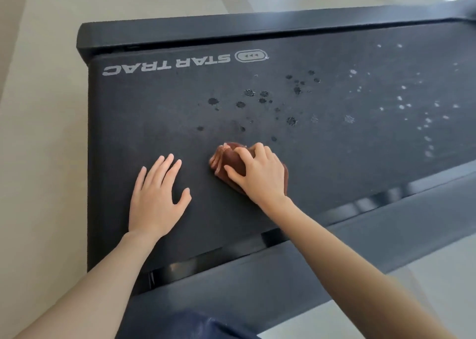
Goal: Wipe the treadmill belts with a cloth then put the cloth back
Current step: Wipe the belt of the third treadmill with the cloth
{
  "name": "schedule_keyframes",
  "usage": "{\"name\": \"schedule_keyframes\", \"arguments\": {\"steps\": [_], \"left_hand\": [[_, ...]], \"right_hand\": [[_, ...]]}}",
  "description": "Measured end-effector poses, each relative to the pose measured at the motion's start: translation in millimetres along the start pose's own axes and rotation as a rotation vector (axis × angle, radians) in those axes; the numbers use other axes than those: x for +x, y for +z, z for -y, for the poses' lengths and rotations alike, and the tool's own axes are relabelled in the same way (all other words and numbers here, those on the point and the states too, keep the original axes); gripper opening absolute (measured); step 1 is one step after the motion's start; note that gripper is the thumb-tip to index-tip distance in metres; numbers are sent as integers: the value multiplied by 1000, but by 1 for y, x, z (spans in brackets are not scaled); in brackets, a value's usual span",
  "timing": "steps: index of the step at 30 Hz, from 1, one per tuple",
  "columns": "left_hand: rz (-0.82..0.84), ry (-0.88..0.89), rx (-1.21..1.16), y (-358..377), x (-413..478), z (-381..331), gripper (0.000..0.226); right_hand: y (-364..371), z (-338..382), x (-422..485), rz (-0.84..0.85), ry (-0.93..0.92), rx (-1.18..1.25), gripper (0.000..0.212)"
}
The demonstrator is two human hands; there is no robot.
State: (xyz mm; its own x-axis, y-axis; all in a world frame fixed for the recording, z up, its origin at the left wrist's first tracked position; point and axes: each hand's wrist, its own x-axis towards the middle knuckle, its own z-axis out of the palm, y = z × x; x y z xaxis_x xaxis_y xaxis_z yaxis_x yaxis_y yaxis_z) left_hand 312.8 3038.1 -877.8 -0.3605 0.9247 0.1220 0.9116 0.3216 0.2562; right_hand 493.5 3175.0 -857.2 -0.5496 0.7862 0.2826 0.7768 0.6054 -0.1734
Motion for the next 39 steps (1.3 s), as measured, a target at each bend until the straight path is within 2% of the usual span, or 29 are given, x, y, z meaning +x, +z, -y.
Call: {"name": "schedule_keyframes", "arguments": {"steps": [5, 7, 10, 12, 14, 15, 17, 21, 27, 29, 33, 39], "left_hand": [[10, -8, -15, -1, -2, -2, 57], [15, -16, -4, 0, -3, 0, 57], [-17, -5, -3, 3, -1, 3, 57], [-29, 8, 3, 6, 0, 2, 57], [-24, 17, 15, 5, 1, 1, 58], [-14, 19, 20, 4, 1, 0, 58], [6, 27, 33, 1, 0, -1, 59], [39, 8, 37, -5, -1, -5, 58], [10, 15, 44, -3, 5, -14, 58], [26, 39, 35, 2, 15, -35, 59], [53, 118, 22, 22, 34, -95, 66], [33, 104, 76, 36, 36, -101, 68]], "right_hand": [[-28, -34, -70, -5, -143, -75, 40], [-35, -63, -64, 30, -97, -161, 42], [-49, -115, -47, 55, 286, -230, 46], [-54, -135, -39, 84, 569, -192, 51], [-52, -125, -31, 91, 712, -144, 56], [-49, -111, -29, 102, 721, -155, 59], [-43, -75, -29, 107, 630, -178, 62], [-31, -28, -43, 125, 303, -159, 63], [-41, -72, -57, 6, -67, -184, 61], [-46, -104, -51, 40, -42, -189, 58], [-47, -142, -25, -16, 269, -118, 53], [-17, -116, 29, -9, 328, -19, 44]]}}
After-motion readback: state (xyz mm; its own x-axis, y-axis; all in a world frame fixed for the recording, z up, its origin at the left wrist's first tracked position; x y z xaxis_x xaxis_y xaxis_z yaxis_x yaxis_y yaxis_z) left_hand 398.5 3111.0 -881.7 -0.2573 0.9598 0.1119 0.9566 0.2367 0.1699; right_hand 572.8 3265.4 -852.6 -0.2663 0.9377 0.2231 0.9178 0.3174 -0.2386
